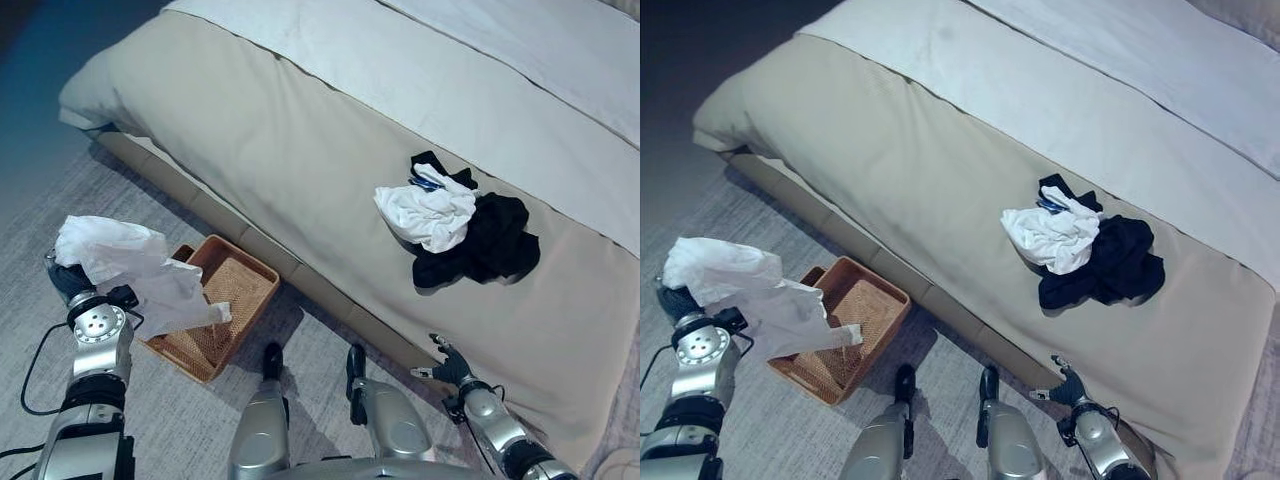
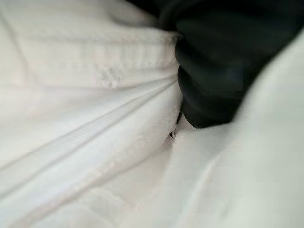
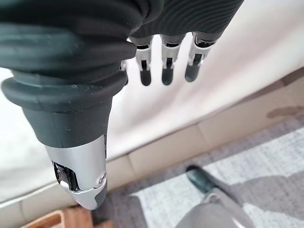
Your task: Pick up clothes into the bucket
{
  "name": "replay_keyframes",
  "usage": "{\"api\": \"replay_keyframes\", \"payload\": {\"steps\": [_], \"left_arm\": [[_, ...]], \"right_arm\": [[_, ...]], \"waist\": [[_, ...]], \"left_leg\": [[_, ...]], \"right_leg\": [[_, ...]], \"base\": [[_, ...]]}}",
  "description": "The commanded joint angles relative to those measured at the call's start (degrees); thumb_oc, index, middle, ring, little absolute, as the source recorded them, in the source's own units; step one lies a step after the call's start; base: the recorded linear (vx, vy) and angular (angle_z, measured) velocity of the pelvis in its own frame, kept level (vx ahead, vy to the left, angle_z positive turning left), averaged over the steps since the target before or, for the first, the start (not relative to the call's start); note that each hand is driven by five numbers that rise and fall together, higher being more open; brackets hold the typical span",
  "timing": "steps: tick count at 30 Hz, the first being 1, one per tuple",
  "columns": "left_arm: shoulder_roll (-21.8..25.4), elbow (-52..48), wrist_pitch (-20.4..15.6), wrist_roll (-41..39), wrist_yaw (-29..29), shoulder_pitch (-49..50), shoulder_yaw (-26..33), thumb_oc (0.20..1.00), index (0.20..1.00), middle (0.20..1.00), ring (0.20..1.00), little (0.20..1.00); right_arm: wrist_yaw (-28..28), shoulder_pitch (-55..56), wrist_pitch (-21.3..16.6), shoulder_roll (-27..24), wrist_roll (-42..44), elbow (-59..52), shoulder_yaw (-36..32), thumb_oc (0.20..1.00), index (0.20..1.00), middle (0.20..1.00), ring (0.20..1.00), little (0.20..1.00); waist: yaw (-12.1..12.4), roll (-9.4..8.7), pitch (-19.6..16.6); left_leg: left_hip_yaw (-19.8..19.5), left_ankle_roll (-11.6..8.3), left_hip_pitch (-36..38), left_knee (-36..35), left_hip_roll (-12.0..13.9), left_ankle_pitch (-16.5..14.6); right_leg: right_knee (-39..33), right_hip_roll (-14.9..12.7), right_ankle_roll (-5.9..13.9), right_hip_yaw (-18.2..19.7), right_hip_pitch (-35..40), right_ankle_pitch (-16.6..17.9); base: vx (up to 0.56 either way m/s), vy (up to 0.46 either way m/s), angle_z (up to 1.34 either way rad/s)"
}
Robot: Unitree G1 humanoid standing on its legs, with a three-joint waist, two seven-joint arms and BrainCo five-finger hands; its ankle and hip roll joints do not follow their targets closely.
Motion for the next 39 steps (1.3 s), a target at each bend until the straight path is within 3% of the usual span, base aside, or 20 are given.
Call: {"api": "replay_keyframes", "payload": {"steps": [1, 3, 5, 6, 8, 11, 12, 13, 15, 21, 22, 29, 30, 31, 32, 33, 34, 35, 39], "left_arm": [[5.96, 2.68, -0.48, 7.17, 3.08, -4.11, -1.68, 0.2, 0.2, 0.2, 0.2, 0.2], [6.65, 5.44, 0.56, 8.6, 2.87, -4.91, -2.46, 0.2, 0.2, 0.2, 0.2, 0.2], [7.06, 7.97, 1.23, 8.8, 2.69, -5.78, -3.01, 0.58, 0.58, 0.58, 0.58, 0.58], [8.52, 9.52, 1.99, 9.91, 2.04, -6.67, -4.25, 0.865, 0.865, 0.865, 0.865, 0.865], [9.6, 10.3, 2.59, 10.57, 1.22, -6.2, -4.7, 0.636, 0.636, 0.636, 0.636, 0.636], [10.25, 10.18, 3.06, 10.88, 0.99, -5.88, -4.97, 0.57, 0.57, 0.57, 0.57, 0.57], [10.67, 10.86, 3.24, 10.69, 0.9, -6.37, -4.87, 0.395, 0.395, 0.395, 0.395, 0.395], [10.67, 10.86, 3.24, 10.69, 0.9, -6.38, -4.88, 0.398, 0.398, 0.398, 0.398, 0.398], [11.12, 10.8, 3.32, 9.41, 1.36, -6.45, -4.42, 0.219, 0.219, 0.219, 0.219, 0.219], [10.93, 10.87, 3.56, 7.02, 2.32, -8.36, -5.31, 0.2, 0.2, 0.2, 0.2, 0.2], [10.63, 11.6, 4.12, 6.29, 2.27, -9.34, -5.76, 1.0, 1.0, 1.0, 1.0, 1.0], [11.47, 11.03, 7.02, 10.18, 2.06, -10.05, -8.42, 1.0, 1.0, 1.0, 1.0, 1.0], [11.31, 11.57, 7.8, 10.95, 2.28, -10.01, -8.84, 1.0, 1.0, 1.0, 1.0, 1.0], [11.36, 11.49, 7.77, 10.95, 2.29, -10.21, -8.8, 1.0, 1.0, 1.0, 1.0, 1.0], [11.17, 11.2, 9.38, 12.82, 2.83, -10.04, -9.24, 1.0, 1.0, 1.0, 1.0, 1.0], [10.95, 11.16, 9.78, 13.13, 2.95, -10.12, -8.99, 1.0, 1.0, 1.0, 1.0, 1.0], [10.49, 11.25, 10.26, 13.5, 3.18, -9.72, -8.7, 1.0, 1.0, 1.0, 1.0, 1.0], [10.09, 11.34, 10.59, 13.36, 3.34, -9.81, -8.22, 1.0, 1.0, 1.0, 1.0, 1.0], [8.67, 10.15, 11.53, 13.34, 2.02, -7.86, -6.92, 1.0, 1.0, 1.0, 1.0, 1.0]], "right_arm": [[-2.52, -1.17, -3.54, -1.06, 0.89, -3.48, 3.01, 1.0, 1.0, 1.0, 1.0, 1.0], [-2.75, -1.37, -3.85, -1.24, 1.12, -4.63, 3.18, 1.0, 1.0, 1.0, 1.0, 1.0], [-2.81, -1.59, -4.1, -1.29, 1.1, -5.02, 3.55, 1.0, 1.0, 1.0, 1.0, 1.0], [-2.99, -2.04, -4.43, -1.52, 1.4, -5.89, 4.14, 1.0, 1.0, 1.0, 1.0, 1.0], [-3.21, -2.35, -4.74, -1.95, 1.52, -6.98, 4.42, 1.0, 1.0, 1.0, 1.0, 1.0], [-3.51, -2.94, -4.98, -2.17, 2.17, -7.54, 4.37, 1.0, 1.0, 1.0, 1.0, 1.0], [-3.65, -3.27, -5.27, -2.62, 2.85, -9.18, 4.41, 1.0, 1.0, 1.0, 1.0, 1.0], [-3.65, -3.27, -5.27, -2.62, 2.85, -9.17, 4.4, 1.0, 1.0, 1.0, 1.0, 1.0], [-4.07, -3.78, -5.63, -3.38, 3.29, -10.69, 4.62, 1.0, 1.0, 1.0, 1.0, 1.0], [-5.48, -4.71, -6.35, -5.04, 4.92, -13.36, 3.66, 1.0, 1.0, 1.0, 1.0, 1.0], [-5.83, -4.8, -6.41, -5.78, 4.87, -14.21, 3.82, 1.0, 1.0, 1.0, 1.0, 1.0], [-7.43, -4.8, -6.35, -7.18, 4.92, -16.42, 2.07, 1.0, 1.0, 1.0, 1.0, 1.0], [-8.0, -4.67, -6.5, -7.75, 5.12, -18.28, 1.4, 1.0, 1.0, 1.0, 1.0, 1.0], [-8.02, -4.83, -6.52, -7.73, 5.12, -18.36, 1.25, 1.0, 1.0, 1.0, 1.0, 1.0], [-8.76, -5.0, -6.76, -8.28, 5.55, -21.82, 0.01, 1.0, 1.0, 1.0, 1.0, 1.0], [-9.2, -5.22, -7.04, -8.39, 6.32, -23.93, -1.08, 1.0, 1.0, 1.0, 1.0, 1.0], [-9.69, -5.19, -7.5, -8.72, 6.71, -27.25, -1.98, 1.0, 1.0, 1.0, 1.0, 1.0], [-10.03, -5.29, -8.03, -9.09, 7.01, -30.72, -3.25, 1.0, 1.0, 1.0, 1.0, 1.0], [-11.62, -5.92, -9.36, -11.68, 5.36, -42.43, -7.77, 1.0, 1.0, 1.0, 1.0, 1.0]], "waist": [[-1.18, -2.27, -0.56], [-1.35, -2.7, -0.11], [-1.45, -3.09, 0.17], [-1.65, -3.8, 0.74], [-1.86, -4.68, 1.58], [-2.03, -5.72, 2.82], [-2.16, -6.81, 4.03], [-2.17, -6.79, 3.98], [-2.12, -8.01, 6.06], [-2.25, -8.56, 7.54], [-2.31, -9.03, 7.54], [-2.14, -9.09, 7.54], [-1.98, -8.89, 7.54], [-2.14, -9.05, 7.54], [-2.06, -8.55, 7.54], [-2.26, -8.51, 7.54], [-2.19, -8.19, 7.54], [-2.46, -8.13, 7.54], [-2.47, -6.89, 7.54]], "left_leg": [[-1.45, 1.41, -3.17, 6.23, -1.77, -4.1], [-1.05, 1.32, -3.8, 6.33, -1.55, -3.91], [-0.72, 1.26, -4.28, 6.47, -1.34, -3.89], [-0.4, 1.21, -5.3, 6.98, -1.07, -3.93], [-0.1, 1.25, -6.65, 8.23, -0.82, -4.16], [0.31, 1.32, -9.22, 11.11, -0.46, -4.88], [0.37, 1.55, -12.46, 15.35, -0.38, -6.26], [0.37, 1.55, -12.56, 15.43, -0.37, -6.3], [0.3, 2.28, -17.37, 22.4, 0.03, -9.3], [-1.55, 3.42, -28.79, 33.23, -0.3, -13.18], [-2.12, 3.71, -32.19, 36.59, -0.23, -14.53], [-4.03, 4.25, -38.98, 42.43, -0.58, -16.61], [-4.58, 4.31, -38.79, 43.49, -0.57, -18.94], [-4.32, 4.38, -39.88, 42.87, -0.73, -16.86], [-4.71, 4.35, -39.18, 43.17, -0.73, -18.83], [-4.36, 4.43, -40.45, 42.27, -1.03, -16.58], [-4.61, 4.34, -39.25, 42.43, -0.96, -18.46], [-4.17, 4.38, -40.27, 41.45, -1.21, -16.19], [-3.66, 4.29, -38.93, 39.0, -1.55, -15.22]], "right_leg": [[2.04, -2.35, 2.25, 0.81, -2.33, 1.42], [1.76, -2.23, 2.32, 1.04, -2.96, 1.8], [1.59, -2.15, 2.45, 1.3, -3.46, 2.14], [1.22, -1.93, 2.61, 1.77, -4.3, 2.69], [1.21, -1.71, 2.79, 2.32, -5.33, 3.24], [1.49, -1.53, 2.96, 3.04, -7.1, 3.9], [2.54, -1.21, 2.86, 3.8, -9.01, 3.91], [2.57, -1.19, 2.86, 3.8, -9.08, 3.9], [6.16, -0.27, 2.61, 4.9, -12.61, 3.1], [15.99, 0.5, 2.18, 4.48, -22.24, -0.17], [19.05, 0.51, 1.94, 4.04, -25.42, -1.51], [25.07, 0.17, 1.36, 2.12, -31.44, -4.17], [26.18, 0.3, 1.64, 1.99, -31.24, -6.12], [25.42, 0.03, 1.25, 1.74, -32.13, -4.41], [26.11, 0.02, 1.61, 1.75, -31.62, -6.2], [25.29, -0.37, 1.21, 1.34, -32.82, -4.54], [25.82, -0.17, 1.58, 1.57, -31.93, -6.25], [24.82, -0.56, 1.19, 1.33, -32.87, -4.46], [23.4, -0.93, 1.18, 1.53, -32.28, -4.04]], "base": [[-0.03, 0.005, -0.13], [-0.03, 0.005, -0.09], [-0.03, 0.004, -0.09], [-0.03, 0.004, -0.04], [-0.05, 0.005, -0.09], [-0.06, -0.002, -0.24], [-0.08, -0.012, -0.12], [-0.08, 0.015, -0.11], [-0.08, 0.04, -0.14], [-0.05, 0.02, -0.05], [-0.01, 0.009, 0.26], [0.03, -0.002, 0.13], [0.03, -0.018, 0.16], [0.12, -0.004, 0.15], [-0.06, 0.009, 0.1], [0.11, 0.023, 0.08], [-0.07, 0.026, 0.06], [0.02, 0.026, 0.07], [-0.02, 0.021, 0.05]]}}
